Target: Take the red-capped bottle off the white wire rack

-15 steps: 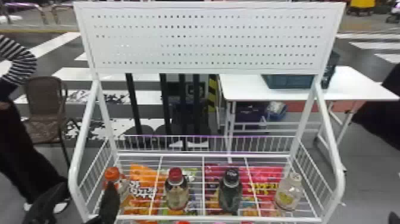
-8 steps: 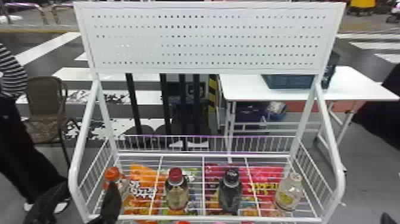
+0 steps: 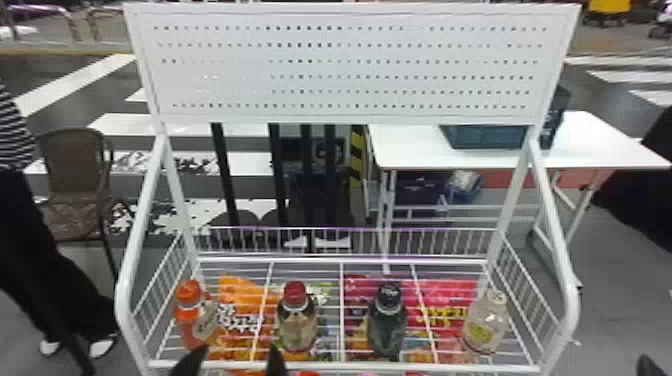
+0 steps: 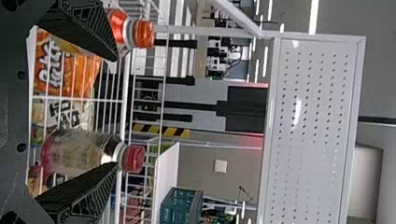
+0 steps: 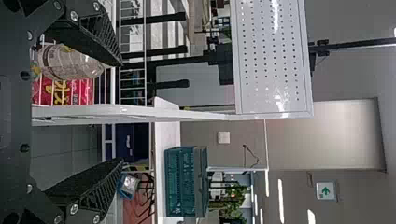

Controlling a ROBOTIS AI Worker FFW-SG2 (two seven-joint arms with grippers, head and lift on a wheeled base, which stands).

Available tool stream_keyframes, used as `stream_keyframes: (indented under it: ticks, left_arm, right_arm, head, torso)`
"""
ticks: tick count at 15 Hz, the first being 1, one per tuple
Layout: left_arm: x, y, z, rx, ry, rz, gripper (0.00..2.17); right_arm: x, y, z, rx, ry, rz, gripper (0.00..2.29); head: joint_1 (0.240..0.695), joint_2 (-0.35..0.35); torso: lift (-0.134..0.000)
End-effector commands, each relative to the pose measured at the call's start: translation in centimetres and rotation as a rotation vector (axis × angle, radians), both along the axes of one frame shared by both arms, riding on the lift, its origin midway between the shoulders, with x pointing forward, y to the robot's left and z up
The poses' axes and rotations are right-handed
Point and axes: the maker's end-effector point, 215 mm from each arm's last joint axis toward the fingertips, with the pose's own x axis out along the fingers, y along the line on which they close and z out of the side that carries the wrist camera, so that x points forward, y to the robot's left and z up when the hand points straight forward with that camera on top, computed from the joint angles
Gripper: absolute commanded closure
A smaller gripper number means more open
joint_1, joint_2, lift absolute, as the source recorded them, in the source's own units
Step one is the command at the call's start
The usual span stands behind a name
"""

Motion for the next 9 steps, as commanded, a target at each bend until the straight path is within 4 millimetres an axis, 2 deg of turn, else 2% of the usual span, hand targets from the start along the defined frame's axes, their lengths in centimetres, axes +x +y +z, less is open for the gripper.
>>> stream_keyframes:
  ticks: [1, 3, 5, 9]
  left_arm:
    - [1.1, -3.9, -3.1, 0.003, 0.031, -0.053, 0.09]
    - [2.7, -5.9, -4.9, 0.014, 0.049, -0.069, 0.09]
    - [4.3, -6.3, -5.8, 0.015, 0.060, -0.060, 0.09]
    - [7.1, -6.6, -6.1, 0.033, 0.056, -0.054, 0.09]
  right_arm:
    - [0.0, -0.1, -0.1, -0.005, 0.001, 0.000, 0.17]
    - [0.1, -0.1, -0.1, -0.010, 0.003, 0.002, 0.17]
    - [0.0, -0.3, -0.2, -0.019, 0.006, 0.001, 0.17]
    - [-0.1, -0.8, -0.4, -0.025, 0.015, -0.002, 0.17]
  head:
    - [0.499, 0.000]
    - [0.499, 0.000]
    - [0.499, 0.000]
    - [0.499, 0.000]
  torso:
    - [0.000]
    - [0.000]
    - [0.000]
    - [0.000]
